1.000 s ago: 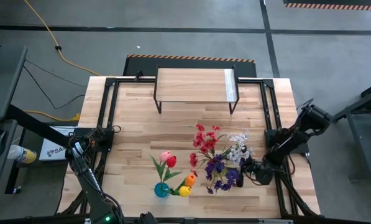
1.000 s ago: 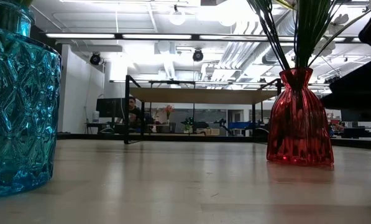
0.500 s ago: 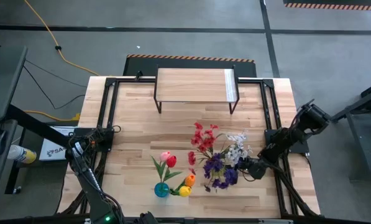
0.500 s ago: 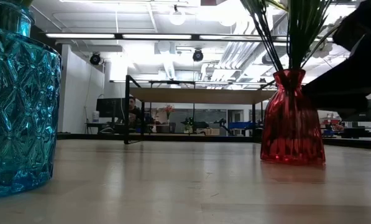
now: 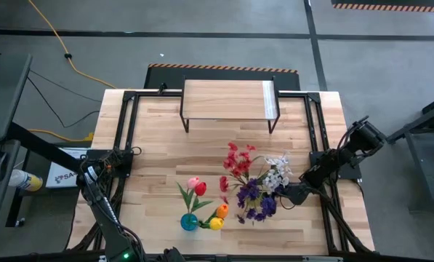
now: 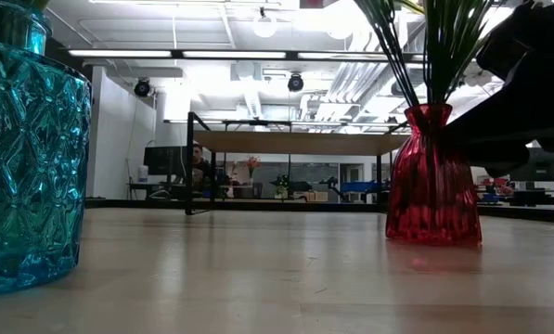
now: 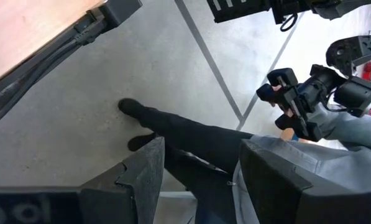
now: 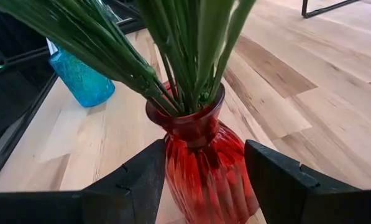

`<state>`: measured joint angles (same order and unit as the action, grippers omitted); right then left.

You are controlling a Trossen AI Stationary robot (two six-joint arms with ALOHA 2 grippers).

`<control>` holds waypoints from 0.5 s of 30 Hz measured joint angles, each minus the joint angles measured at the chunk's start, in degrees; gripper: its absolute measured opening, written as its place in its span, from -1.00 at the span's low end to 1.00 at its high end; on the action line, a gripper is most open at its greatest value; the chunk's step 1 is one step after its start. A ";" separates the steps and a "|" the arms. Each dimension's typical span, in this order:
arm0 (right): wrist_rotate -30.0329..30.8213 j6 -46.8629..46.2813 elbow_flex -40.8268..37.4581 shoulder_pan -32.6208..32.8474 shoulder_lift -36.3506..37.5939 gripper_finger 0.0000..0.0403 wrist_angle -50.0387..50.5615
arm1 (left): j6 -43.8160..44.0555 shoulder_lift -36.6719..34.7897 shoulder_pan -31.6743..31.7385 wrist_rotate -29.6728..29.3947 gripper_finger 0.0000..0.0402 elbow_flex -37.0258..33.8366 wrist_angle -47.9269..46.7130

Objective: Pick and place flowers into a vace then onto a shelf
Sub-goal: Put the red transparent flower vase on the shelf

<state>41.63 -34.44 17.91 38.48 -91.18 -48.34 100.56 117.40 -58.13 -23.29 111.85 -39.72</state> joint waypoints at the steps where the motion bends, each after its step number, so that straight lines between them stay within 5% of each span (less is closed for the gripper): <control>1: 0.10 0.00 0.00 0.00 0.00 0.04 -0.09 | 0.01 0.00 0.00 0.00 0.19 0.00 -0.20; 15: -2.97 2.70 0.02 -2.63 0.02 0.04 -3.39 | 0.00 0.00 0.00 -0.01 0.19 0.00 -1.21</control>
<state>38.66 -31.74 17.93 35.85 -91.15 -51.73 100.57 117.40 -58.13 -23.29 111.86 -40.93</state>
